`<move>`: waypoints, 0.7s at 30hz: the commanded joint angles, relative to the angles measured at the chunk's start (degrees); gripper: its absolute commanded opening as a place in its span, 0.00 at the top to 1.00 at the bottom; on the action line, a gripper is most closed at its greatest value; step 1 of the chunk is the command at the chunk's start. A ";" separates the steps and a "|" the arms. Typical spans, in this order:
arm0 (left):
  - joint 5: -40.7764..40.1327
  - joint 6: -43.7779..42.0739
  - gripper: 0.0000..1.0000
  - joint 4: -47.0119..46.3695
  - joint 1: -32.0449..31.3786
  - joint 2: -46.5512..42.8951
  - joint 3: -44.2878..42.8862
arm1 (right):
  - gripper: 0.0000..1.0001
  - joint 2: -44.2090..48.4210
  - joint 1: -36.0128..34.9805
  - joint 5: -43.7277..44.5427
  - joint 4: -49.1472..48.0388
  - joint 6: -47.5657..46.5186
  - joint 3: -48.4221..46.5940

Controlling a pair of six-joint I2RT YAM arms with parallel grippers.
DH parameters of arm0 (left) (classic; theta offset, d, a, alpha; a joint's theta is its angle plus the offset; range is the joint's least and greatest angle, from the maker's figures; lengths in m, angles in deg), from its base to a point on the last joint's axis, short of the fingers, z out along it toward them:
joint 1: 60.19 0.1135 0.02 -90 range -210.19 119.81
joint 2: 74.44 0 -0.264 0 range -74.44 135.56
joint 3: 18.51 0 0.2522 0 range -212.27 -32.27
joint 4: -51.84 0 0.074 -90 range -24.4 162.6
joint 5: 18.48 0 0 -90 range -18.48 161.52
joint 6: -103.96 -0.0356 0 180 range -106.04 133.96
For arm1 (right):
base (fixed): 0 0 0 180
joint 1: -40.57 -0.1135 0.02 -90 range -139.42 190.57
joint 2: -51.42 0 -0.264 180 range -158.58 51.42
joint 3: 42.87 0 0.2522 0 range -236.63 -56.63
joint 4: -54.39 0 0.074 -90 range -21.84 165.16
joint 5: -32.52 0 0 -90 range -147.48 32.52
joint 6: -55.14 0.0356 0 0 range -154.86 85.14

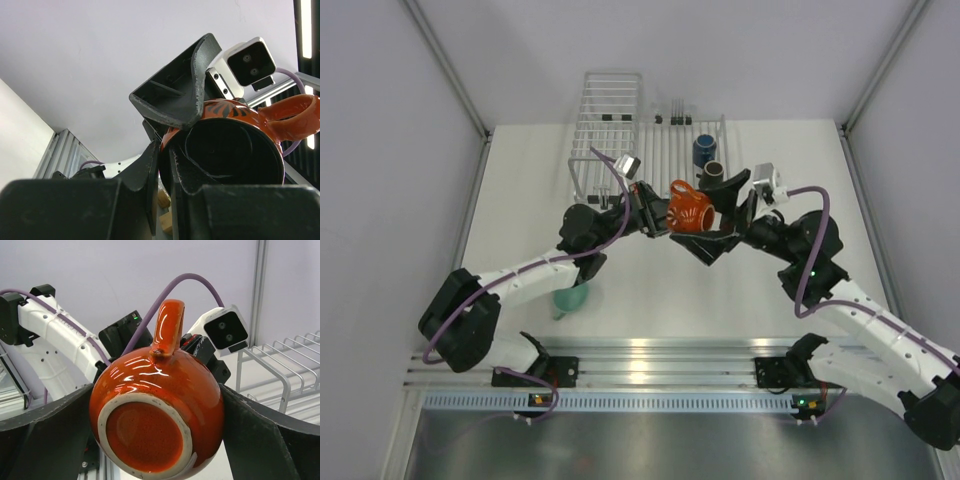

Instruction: Load the cups into the dish rack

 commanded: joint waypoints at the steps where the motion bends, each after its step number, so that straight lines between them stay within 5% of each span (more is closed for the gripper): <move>1: -1.66 -0.95 1.00 -2.94 -0.56 -1.81 -2.40 | 0.04 -0.41 -1.73 0.45 -0.32 -1.81 -3.90; 7: -1.74 -1.30 1.00 -2.94 -0.74 -2.16 -1.70 | 0.58 -0.76 -2.17 1.77 2.49 -3.48 -4.60; 8: -1.92 -1.48 1.00 -2.68 -0.74 -2.24 -1.61 | 0.81 -1.02 -2.26 1.94 3.11 -4.10 -4.95; 10: -1.83 -1.92 1.00 -2.32 -0.74 -2.51 -1.34 | 0.98 -1.11 -2.35 3.78 4.16 -4.19 -5.22; 18: -2.88 -8.68 0.99 7.24 -0.74 -7.16 -1.69 | 1.00 1.08 -2.26 12.31 7.15 -6.73 -3.73; 21: -3.76 -11.49 0.83 10.76 -0.74 -9.45 -1.96 | 1.00 1.70 -2.17 14.60 8.38 -7.44 -3.73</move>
